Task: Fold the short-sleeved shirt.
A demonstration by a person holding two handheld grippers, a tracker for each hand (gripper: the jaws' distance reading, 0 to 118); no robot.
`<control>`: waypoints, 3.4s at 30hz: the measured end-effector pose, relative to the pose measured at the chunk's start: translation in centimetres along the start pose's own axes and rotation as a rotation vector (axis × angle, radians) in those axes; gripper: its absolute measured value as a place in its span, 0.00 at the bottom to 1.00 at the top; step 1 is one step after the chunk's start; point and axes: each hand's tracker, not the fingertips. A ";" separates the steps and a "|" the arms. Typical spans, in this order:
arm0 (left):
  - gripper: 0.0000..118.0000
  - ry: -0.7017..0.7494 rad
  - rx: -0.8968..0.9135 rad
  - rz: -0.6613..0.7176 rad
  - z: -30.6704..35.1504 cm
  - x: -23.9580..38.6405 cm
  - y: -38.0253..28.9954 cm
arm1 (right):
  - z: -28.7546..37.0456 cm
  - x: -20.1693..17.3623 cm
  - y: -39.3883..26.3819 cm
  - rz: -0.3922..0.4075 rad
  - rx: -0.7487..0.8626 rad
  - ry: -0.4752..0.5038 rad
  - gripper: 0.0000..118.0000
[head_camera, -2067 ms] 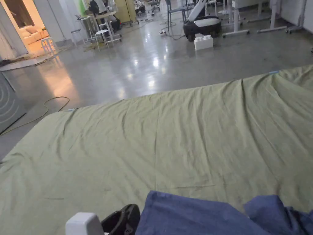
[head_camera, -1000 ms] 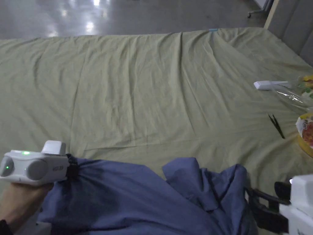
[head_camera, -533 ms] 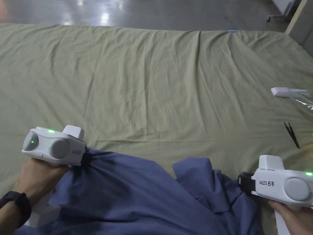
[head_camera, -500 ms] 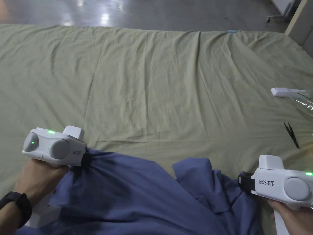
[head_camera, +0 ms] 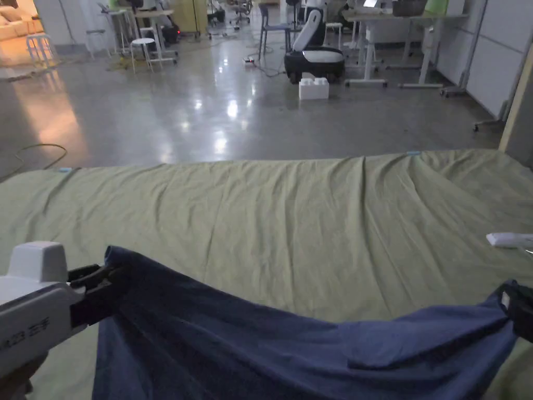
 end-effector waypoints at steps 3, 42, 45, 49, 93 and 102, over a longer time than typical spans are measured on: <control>0.04 -0.042 0.118 0.076 4.7 -1.1 3.4 | 2.7 -1.2 4.0 0.003 0.118 0.006 0.09; 0.04 0.305 0.464 -0.003 1.3 -5.5 22.6 | -2.4 -5.9 30.2 -0.006 0.395 -0.127 0.09; 0.04 0.322 0.443 0.001 -0.7 -5.9 23.2 | -5.4 -6.0 31.8 0.025 0.403 -0.135 0.09; 0.04 0.340 0.397 0.029 -4.0 -7.2 23.9 | -9.6 -7.8 32.9 0.111 0.446 -0.048 0.09; 0.04 0.123 0.000 0.281 -2.1 -5.7 -12.2 | -4.4 -2.6 -4.4 -0.074 0.005 -0.022 0.09; 0.04 0.164 -0.247 0.291 5.0 -3.3 -21.0 | 4.7 -1.5 -15.7 -0.206 -0.223 -0.076 0.09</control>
